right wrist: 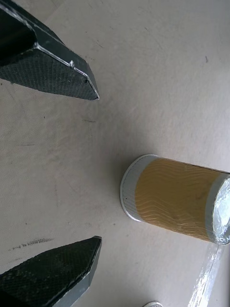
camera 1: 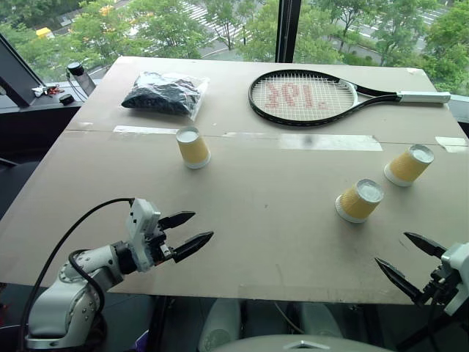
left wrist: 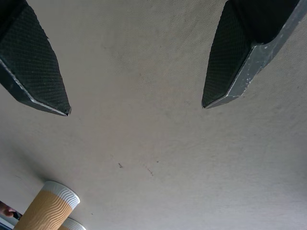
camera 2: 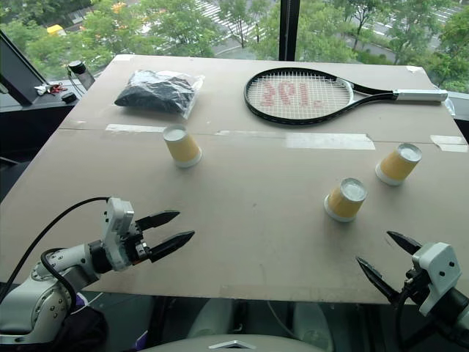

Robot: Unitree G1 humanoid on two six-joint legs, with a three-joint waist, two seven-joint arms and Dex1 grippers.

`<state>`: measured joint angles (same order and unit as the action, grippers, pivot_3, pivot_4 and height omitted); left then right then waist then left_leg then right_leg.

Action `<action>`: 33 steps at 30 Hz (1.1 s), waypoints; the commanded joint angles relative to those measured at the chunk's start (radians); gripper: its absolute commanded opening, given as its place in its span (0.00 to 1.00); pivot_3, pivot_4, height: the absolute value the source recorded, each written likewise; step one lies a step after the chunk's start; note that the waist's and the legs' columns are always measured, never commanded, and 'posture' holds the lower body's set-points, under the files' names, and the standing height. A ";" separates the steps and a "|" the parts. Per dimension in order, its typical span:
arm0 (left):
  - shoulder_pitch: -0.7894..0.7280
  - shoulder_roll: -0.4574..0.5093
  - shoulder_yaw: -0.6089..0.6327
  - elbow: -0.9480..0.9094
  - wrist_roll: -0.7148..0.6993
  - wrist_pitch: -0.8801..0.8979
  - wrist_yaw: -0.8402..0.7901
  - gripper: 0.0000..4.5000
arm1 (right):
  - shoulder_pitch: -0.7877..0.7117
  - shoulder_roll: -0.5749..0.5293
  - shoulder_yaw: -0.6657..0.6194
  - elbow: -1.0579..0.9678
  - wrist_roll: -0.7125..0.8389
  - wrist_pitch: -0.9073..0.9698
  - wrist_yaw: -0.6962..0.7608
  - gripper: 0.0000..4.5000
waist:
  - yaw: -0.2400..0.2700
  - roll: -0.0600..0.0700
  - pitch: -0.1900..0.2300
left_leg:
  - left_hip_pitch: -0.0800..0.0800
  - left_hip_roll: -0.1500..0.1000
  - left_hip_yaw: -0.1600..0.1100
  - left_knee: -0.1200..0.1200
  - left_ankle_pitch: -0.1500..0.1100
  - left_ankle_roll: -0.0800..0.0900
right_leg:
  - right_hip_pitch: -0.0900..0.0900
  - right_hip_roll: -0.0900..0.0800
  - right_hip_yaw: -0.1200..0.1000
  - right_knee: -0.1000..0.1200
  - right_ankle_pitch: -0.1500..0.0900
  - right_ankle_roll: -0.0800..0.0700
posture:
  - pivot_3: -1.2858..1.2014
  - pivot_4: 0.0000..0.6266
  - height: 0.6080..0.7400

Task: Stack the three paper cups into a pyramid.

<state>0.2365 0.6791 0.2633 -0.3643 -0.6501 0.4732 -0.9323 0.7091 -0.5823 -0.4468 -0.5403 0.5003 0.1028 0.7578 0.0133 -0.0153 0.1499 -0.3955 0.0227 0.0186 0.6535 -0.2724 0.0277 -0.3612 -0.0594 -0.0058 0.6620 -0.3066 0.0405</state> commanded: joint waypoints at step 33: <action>-0.074 0.042 0.016 -0.101 -0.061 -0.075 -0.116 1.00 | -0.592 0.167 0.230 0.129 -0.130 0.201 -0.343 0.60 | -0.003 0.002 -0.001 | 0.000 0.000 0.001 0.002 0.000 -0.001 | -0.001 0.006 0.002 0.002 0.000 0.000 | 0.52 0.24 1.00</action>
<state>0.1594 0.7193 0.2490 -0.4247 -0.7083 0.4233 -1.0469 0.1251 -0.4156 -0.2064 -0.3930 0.3679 0.3265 0.4084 0.0107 -0.0135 0.1489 -0.3953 0.0227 0.0192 0.6552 -0.2720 0.0270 -0.3618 -0.0529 -0.0036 0.6636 -0.3063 0.0409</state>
